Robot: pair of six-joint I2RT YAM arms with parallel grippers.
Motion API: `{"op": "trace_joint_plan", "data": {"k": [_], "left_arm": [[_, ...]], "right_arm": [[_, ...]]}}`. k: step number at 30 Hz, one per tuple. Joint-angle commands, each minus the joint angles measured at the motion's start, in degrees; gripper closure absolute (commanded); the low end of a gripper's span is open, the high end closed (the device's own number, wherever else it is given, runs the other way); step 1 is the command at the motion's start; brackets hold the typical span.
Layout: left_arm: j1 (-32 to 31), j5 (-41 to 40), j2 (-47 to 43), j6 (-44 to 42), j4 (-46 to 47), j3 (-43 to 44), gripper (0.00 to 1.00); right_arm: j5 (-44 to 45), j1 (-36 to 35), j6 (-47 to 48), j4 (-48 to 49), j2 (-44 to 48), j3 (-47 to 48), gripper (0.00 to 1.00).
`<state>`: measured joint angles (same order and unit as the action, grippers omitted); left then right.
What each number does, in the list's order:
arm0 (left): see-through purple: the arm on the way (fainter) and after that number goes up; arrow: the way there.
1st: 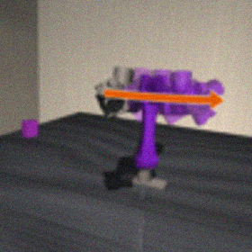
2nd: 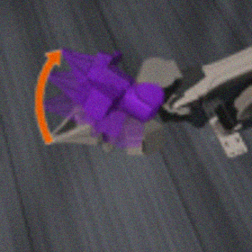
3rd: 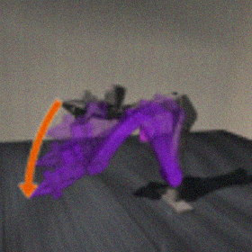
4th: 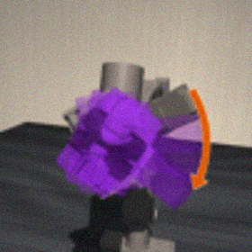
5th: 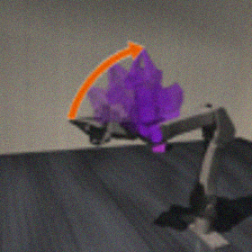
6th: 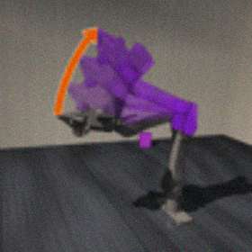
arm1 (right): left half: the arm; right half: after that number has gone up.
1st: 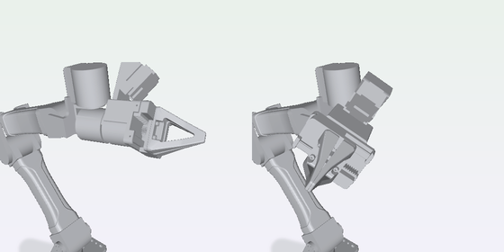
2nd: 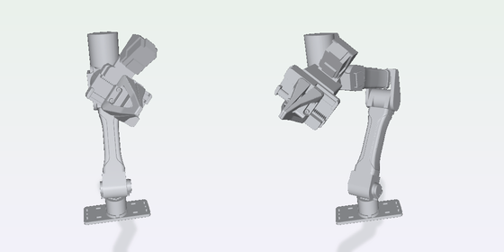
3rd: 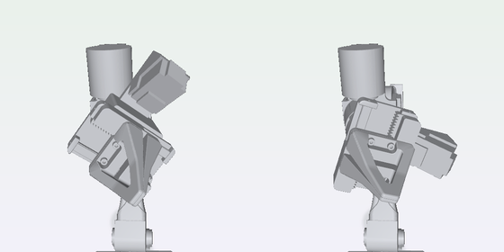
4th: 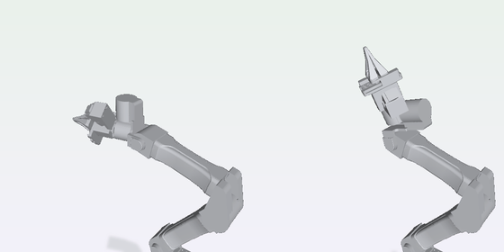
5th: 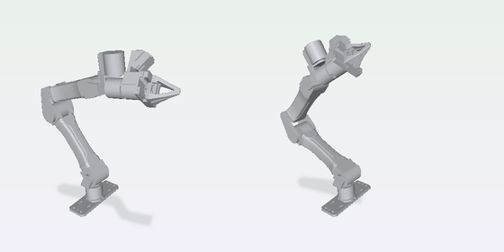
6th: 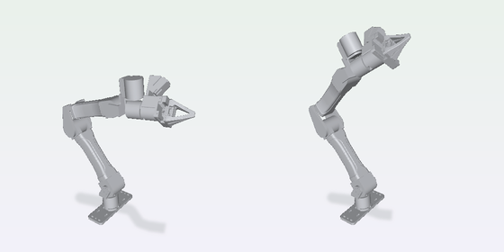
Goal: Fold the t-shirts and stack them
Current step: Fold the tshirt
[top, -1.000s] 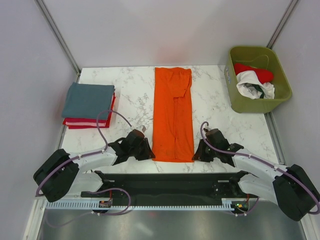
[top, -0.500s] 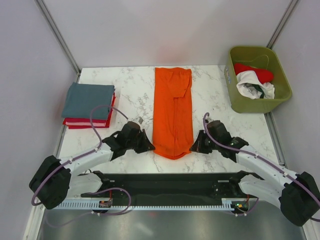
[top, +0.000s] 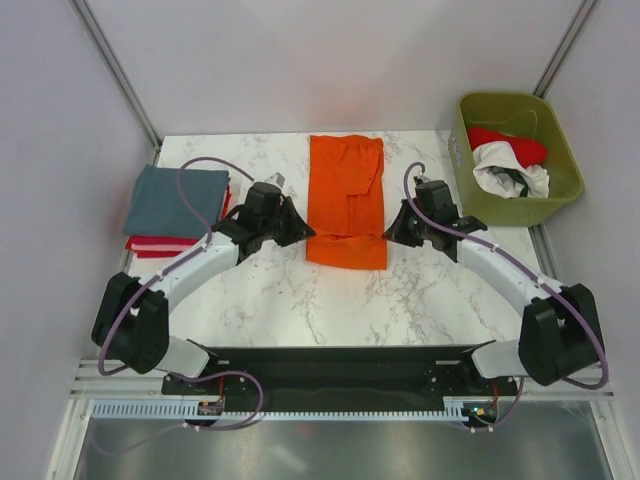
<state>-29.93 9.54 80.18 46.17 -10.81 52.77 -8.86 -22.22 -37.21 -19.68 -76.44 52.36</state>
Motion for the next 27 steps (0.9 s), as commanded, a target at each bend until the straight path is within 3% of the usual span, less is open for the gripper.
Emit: {"op": "trace_joint_plan", "data": {"k": [1,6,16,27], "left_arm": [[0.84,-4.35,3.92,-3.81,-0.53,6.72,0.98],[2.86,-6.11,12.43,-4.60,-1.49,15.06,0.98],[7.08,-2.25,23.95,-3.72,-1.76,23.51,0.98],[8.92,0.12,31.35,-3.02,-0.79,29.84,0.98]], "right_arm": [[1.30,3.31,1.18,2.80,-5.36,4.85,1.00],[-0.36,5.95,0.74,5.09,-12.84,10.73,1.00],[-3.00,8.24,0.47,5.79,-27.78,21.99,1.00],[-4.67,10.18,0.91,5.79,-35.70,29.55,1.00]]}}
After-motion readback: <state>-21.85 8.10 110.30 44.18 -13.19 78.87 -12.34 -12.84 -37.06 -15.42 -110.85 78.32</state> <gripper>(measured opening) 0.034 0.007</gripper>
